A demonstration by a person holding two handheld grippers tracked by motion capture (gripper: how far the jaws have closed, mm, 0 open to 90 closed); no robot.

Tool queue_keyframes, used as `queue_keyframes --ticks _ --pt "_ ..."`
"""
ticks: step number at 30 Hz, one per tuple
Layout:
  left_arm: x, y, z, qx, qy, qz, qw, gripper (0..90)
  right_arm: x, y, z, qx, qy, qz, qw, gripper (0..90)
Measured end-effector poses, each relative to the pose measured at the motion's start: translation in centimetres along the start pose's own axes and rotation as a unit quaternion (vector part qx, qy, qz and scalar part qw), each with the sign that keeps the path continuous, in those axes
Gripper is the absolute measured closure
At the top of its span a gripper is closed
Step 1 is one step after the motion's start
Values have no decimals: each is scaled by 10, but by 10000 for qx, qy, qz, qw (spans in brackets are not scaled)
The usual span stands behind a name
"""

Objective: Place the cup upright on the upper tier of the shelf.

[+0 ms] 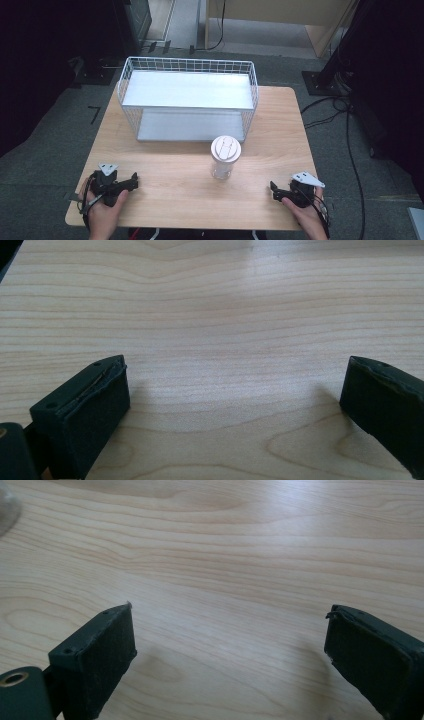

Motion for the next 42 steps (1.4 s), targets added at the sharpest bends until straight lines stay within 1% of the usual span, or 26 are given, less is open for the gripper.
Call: queue_keyframes --ticks 4,7,11,12,13,16,17,18,25,26,34,42 --pt "0 0 0 1 0 -1 10000 0 -11 0 -5 45 102 -58 9999 73" --pt "0 0 0 1 -2 0 10000 0 -21 2 -10 135 142 -184 9996 74" --pt "0 0 0 1 0 1 10000 0 -35 4 -18 213 211 -279 9992 74" --pt "0 0 0 1 0 1 10000 0 -35 4 -18 213 211 -279 9992 74" --pt "0 0 0 2 0 1 10000 0 -43 4 -21 238 282 -320 9988 74" --pt "0 0 0 -1 -1 0 10000 0 -53 4 -23 252 366 -383 9983 73" --pt "0 0 0 -1 -1 0 10000 0 -53 4 -23 252 366 -383 9983 73" --pt "0 0 0 2 0 1 10000 0 -58 4 -24 259 432 -397 9979 73" --pt "0 0 0 1 0 0 10000 0 -73 7 -31 376 440 -554 9968 76" --pt "0 0 0 1 0 0 10000 0 -73 7 -31 376 440 -554 9968 76" --pt "0 0 0 2 0 1 10000 0 -102 9 -48 534 572 -834 9934 76" --pt "0 0 0 4 4 3 10000 0 -135 3 -61 575 744 -1088 9896 76"
Point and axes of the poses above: each handheld gripper's, and its own axes: y roughly backward along the jaws, z roughly out of its underside, x roughly to its right, the point moved 8 cm from there along -y, roughly forward along the jaws, and after that the axes turned 8 degrees about -x, right-handed, at the moved point
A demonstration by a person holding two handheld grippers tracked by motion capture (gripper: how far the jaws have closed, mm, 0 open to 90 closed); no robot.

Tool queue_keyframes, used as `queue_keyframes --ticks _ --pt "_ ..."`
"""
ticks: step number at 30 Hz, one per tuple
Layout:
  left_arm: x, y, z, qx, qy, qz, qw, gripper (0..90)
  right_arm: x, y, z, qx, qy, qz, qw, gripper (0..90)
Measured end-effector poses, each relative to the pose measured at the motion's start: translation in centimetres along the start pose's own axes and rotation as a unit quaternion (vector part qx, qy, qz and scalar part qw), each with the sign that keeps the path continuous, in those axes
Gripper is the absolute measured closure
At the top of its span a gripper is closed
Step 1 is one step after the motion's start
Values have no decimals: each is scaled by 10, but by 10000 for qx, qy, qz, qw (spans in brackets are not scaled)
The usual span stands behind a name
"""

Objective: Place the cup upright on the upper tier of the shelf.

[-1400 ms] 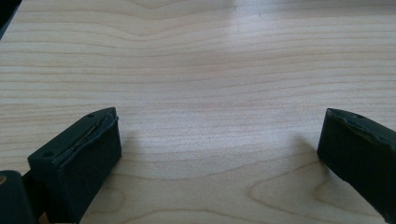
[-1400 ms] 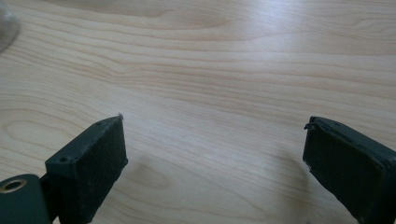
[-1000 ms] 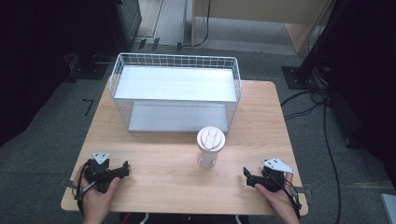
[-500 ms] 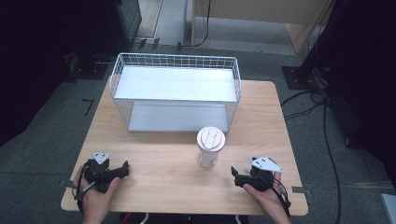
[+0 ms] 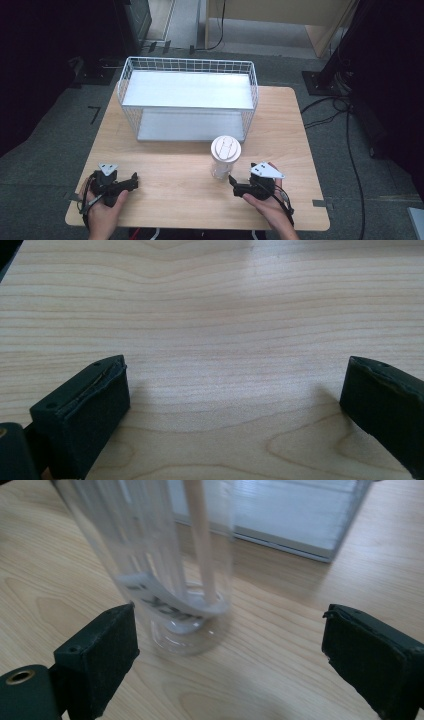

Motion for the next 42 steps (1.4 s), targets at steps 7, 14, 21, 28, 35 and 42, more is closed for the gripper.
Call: queue_keyframes --ticks 7,14,21,28,35,42 --pt "0 0 0 2 2 2 10000 0 -15 -12 -15 75 -26 -107 9999 75" --pt "0 0 0 1 4 2 10000 0 -25 -24 -23 107 -64 -177 9998 75" --pt "0 0 0 5 5 7 10000 0 -28 -37 -28 169 -245 -188 9994 80" --pt "0 0 0 2 4 3 10000 0 -30 -41 -37 486 -411 -105 9979 114" --pt "0 0 0 2 4 2 10000 0 -32 -40 -43 750 -342 69 9966 138" --pt "0 0 0 0 2 2 10000 0 -33 -38 -46 827 -305 106 9961 142"
Point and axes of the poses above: each handheld gripper's, and its own axes: y roughly backward along the jaws, z roughly out of its underside, x roughly to its right, the point moved 8 cm from there along -y, roughly forward along the jaws, and after that the axes turned 8 degrees about -x, right-handed, at the moved point
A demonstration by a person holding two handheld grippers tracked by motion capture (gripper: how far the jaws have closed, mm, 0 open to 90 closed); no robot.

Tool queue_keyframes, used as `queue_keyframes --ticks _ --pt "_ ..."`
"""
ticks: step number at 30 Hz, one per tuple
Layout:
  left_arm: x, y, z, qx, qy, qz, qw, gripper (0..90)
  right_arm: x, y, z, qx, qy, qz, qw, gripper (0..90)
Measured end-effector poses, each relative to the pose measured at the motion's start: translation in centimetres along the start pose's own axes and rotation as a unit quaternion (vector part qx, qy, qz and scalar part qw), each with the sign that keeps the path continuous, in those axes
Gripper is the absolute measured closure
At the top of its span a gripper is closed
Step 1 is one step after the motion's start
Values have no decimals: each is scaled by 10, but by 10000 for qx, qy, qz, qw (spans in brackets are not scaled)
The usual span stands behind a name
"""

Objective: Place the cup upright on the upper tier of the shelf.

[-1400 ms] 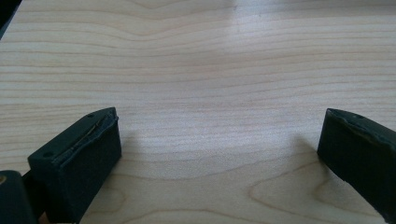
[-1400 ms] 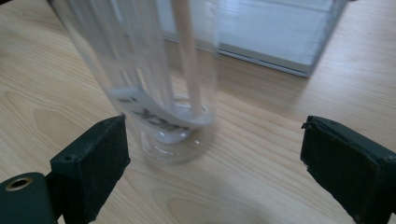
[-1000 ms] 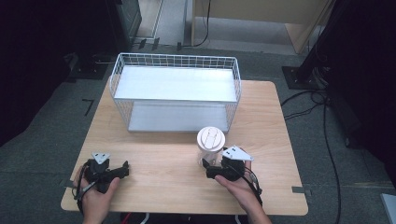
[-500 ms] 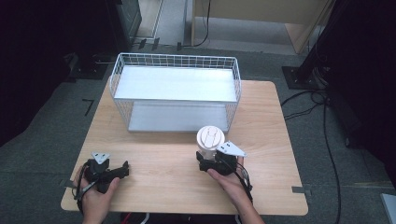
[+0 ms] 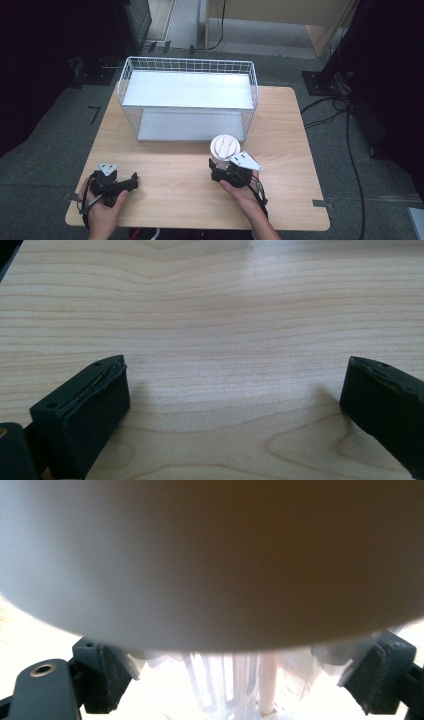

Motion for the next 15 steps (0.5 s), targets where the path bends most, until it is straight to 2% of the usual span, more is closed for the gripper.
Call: queue_keyframes --ticks 5,15 --pt "0 0 0 0 -1 0 10000 0 0 1 -3 -43 17 -15 10000 142" --pt "0 0 0 1 -1 1 10000 0 -3 5 -13 43 107 -33 9999 144"
Point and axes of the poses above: each handheld gripper's, and its own axes: y roughly backward along the jaws, z roughly out of its underside, x roughly to its right, the point moved 8 cm from there along -y, roughly forward along the jaws, and after that the axes turned 8 degrees about -x, right-handed, at the moved point
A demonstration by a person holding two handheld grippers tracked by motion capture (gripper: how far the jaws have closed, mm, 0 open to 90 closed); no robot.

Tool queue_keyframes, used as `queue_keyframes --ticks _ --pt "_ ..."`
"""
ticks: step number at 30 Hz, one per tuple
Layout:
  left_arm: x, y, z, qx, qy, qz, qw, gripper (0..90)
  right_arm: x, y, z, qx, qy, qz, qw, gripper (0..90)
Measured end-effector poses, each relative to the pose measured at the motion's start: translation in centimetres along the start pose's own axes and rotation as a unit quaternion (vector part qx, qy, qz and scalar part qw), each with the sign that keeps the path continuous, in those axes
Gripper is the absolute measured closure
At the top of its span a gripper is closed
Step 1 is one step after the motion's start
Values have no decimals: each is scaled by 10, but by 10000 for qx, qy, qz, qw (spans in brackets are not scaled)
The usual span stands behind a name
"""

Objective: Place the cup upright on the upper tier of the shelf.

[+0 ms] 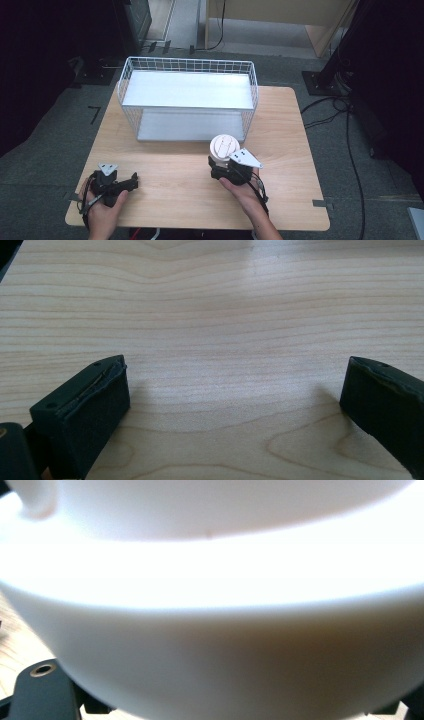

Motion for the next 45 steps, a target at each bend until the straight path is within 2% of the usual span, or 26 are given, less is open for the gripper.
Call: queue_keyframes --ticks 12,15,21,26,36,37,40,41,45 --pt "0 0 0 -1 0 0 10000 0 -1 4 -13 168 -64 -5 9998 153" --pt "0 0 0 -1 1 -2 10000 0 -1 7 -22 249 -111 -18 9996 153" --pt "0 0 0 0 2 0 10000 0 -2 14 -39 433 -12 91 9990 152" --pt "0 0 0 -1 -3 -8 10000 0 -5 25 -64 679 61 170 9975 152" --pt "0 0 0 3 0 -5 10000 0 -9 44 -114 1116 298 310 9928 152" --pt "0 0 0 3 0 -5 10000 0 -9 44 -114 1116 298 310 9928 152" --pt "0 0 0 2 -2 -5 10000 0 -11 50 -133 1305 377 375 9900 152" --pt "0 0 0 2 -2 -5 10000 0 -11 50 -133 1305 377 375 9900 152" --pt "0 0 0 1 -1 -6 10000 0 -15 60 -156 1636 460 452 9844 152"
Point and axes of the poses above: each handheld gripper's, and its own axes: y roughly backward along the jaws, z roughly out of its underside, x roughly to its right, the point moved 8 cm from there along -y, roughly forward along the jaws, and after that the axes turned 8 degrees about -x, right-handed, at the moved point
